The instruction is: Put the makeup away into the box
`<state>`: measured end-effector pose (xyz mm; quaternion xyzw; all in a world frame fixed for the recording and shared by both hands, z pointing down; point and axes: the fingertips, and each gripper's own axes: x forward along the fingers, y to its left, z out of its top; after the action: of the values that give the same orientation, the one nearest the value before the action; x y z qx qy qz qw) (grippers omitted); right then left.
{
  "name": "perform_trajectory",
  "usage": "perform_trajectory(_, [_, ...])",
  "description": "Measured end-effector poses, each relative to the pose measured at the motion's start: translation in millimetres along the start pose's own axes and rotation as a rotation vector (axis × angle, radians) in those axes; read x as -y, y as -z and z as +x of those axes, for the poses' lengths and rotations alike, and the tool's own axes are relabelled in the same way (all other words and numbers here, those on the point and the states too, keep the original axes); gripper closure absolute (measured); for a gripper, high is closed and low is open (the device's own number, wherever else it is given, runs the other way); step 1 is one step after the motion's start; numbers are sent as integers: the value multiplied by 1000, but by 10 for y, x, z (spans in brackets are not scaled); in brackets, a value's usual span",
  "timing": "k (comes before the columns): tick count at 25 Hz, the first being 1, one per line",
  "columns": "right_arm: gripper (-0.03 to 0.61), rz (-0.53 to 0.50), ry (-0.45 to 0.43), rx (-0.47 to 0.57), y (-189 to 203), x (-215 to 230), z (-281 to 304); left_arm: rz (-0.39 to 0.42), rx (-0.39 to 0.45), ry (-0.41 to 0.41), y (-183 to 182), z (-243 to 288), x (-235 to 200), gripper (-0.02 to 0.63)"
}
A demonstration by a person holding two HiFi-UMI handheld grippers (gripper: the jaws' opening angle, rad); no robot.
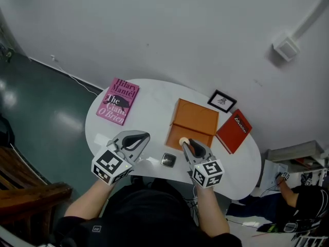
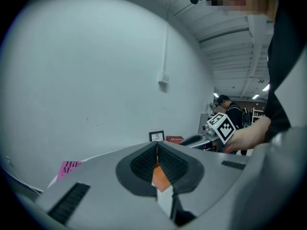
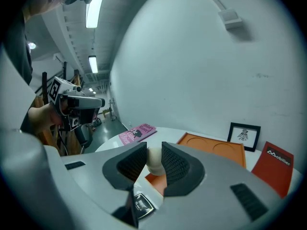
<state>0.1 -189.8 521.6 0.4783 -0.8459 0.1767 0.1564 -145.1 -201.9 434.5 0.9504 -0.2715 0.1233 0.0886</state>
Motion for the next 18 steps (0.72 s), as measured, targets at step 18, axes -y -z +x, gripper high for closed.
perform_trajectory(18, [454,63,-171,-253,772,240,840,-107,-102,-136,328,95,-131,600])
